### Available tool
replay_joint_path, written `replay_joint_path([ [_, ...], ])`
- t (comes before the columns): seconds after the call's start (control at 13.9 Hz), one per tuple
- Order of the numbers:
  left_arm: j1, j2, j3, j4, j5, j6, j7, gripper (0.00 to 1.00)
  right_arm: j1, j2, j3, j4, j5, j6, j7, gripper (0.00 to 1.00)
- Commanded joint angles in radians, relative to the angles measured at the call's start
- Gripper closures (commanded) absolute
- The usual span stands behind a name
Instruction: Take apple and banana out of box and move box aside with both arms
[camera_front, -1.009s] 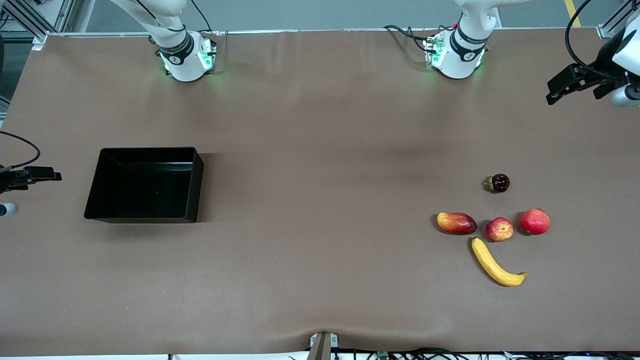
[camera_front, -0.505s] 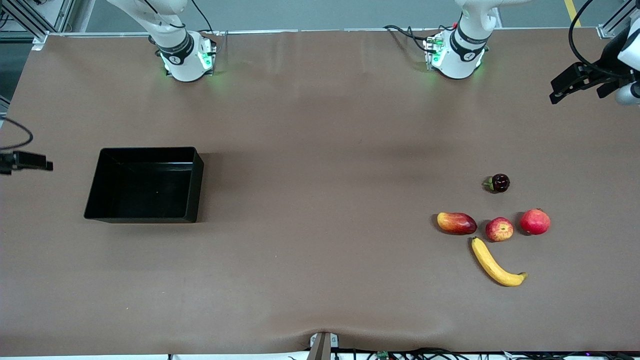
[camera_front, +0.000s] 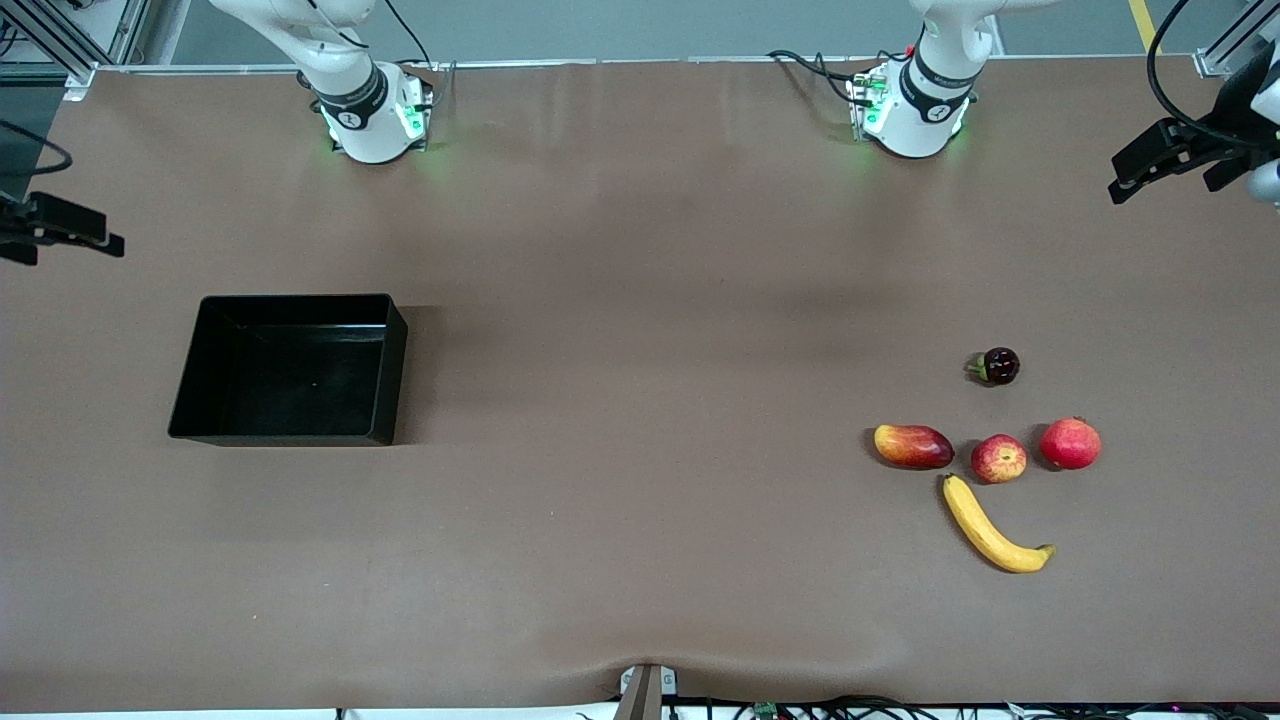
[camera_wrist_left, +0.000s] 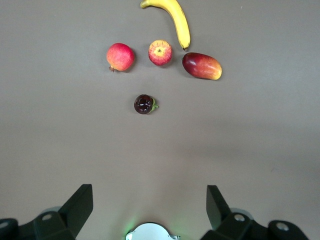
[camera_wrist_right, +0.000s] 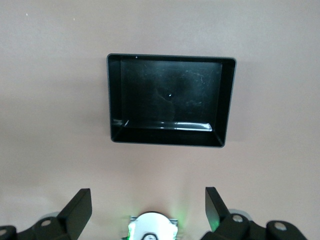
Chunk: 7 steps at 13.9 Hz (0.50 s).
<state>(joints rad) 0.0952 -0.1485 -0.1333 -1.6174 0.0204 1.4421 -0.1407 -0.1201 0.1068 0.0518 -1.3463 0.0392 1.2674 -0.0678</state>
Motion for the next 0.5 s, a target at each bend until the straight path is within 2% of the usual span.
replay_joint_path([
  [0.0, 0.006, -0.014, 0.004, 0.007, -0.011, -0.009, 0.029, 0.00, 0.091, -0.070, -0.001, -0.076, 0.008, 0.020, 0.233, 0.00],
  [0.14, 0.008, -0.019, 0.006, -0.004, -0.014, -0.012, 0.033, 0.00, 0.137, -0.070, -0.001, -0.071, 0.008, 0.018, 0.263, 0.00],
  [0.43, 0.006, -0.049, 0.001, -0.025, -0.020, -0.014, 0.033, 0.00, 0.128, -0.059, -0.010, -0.030, -0.008, 0.015, 0.256, 0.00],
])
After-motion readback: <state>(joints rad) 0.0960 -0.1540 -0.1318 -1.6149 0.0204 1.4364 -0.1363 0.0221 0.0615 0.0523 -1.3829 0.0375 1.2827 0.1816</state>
